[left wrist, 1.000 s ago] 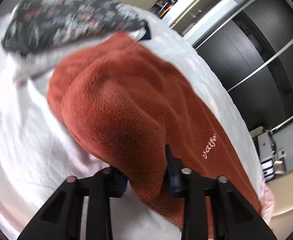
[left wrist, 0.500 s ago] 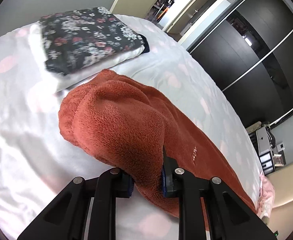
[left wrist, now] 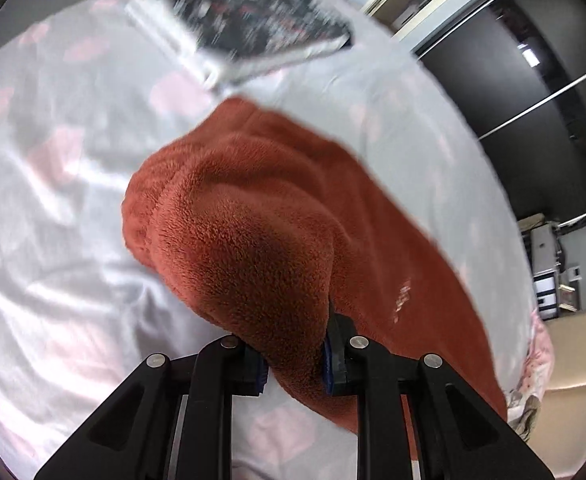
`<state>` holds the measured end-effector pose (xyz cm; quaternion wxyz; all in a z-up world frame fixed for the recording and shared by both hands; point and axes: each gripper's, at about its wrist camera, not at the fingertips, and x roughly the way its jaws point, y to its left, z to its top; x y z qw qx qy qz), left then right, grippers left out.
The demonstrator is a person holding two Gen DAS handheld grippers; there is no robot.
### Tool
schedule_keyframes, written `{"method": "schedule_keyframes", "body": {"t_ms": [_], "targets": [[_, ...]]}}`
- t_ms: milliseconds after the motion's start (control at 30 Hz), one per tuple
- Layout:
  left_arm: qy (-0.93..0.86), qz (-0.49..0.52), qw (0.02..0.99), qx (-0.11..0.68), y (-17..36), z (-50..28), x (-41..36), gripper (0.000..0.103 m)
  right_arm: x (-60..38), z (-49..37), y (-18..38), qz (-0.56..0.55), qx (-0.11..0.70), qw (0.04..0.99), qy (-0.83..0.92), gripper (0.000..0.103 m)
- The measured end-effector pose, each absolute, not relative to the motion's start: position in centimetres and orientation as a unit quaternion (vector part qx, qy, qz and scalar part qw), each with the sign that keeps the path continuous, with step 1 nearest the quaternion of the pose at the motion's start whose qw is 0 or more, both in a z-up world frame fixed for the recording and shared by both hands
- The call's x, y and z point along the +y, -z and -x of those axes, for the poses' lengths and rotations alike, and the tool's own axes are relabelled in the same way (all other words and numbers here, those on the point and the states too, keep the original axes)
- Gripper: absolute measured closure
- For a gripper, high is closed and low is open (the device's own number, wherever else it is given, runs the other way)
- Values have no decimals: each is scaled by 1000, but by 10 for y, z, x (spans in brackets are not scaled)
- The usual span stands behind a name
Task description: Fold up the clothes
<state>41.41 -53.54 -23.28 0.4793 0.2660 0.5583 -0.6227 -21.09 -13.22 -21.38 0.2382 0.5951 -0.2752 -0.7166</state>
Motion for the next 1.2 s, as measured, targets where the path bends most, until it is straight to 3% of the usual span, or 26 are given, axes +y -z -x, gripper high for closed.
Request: {"method": "schedule_keyframes", "body": {"t_ms": [100, 367, 467, 700, 833, 1200], "targets": [[599, -292, 484, 567, 243, -412, -537, 79, -133, 209, 214, -601, -243, 229, 726, 91], [553, -341, 510, 564, 249, -411, -533, 49, -122, 194, 208, -594, -204, 189, 755, 81], [544, -328, 528, 564, 240, -416, -527, 44, -108, 187, 197, -568, -208, 175, 777, 79], [578, -221, 573, 538, 194, -438, -499, 43, -95, 178, 179, -516, -239, 196, 799, 78], [612, -216, 562, 513, 177, -429, -490, 43, -114, 169, 167, -487, -218, 234, 813, 78], [753, -259, 508, 328, 128, -340, -474, 43, -138, 143, 139, -423, -170, 337, 824, 78]]}}
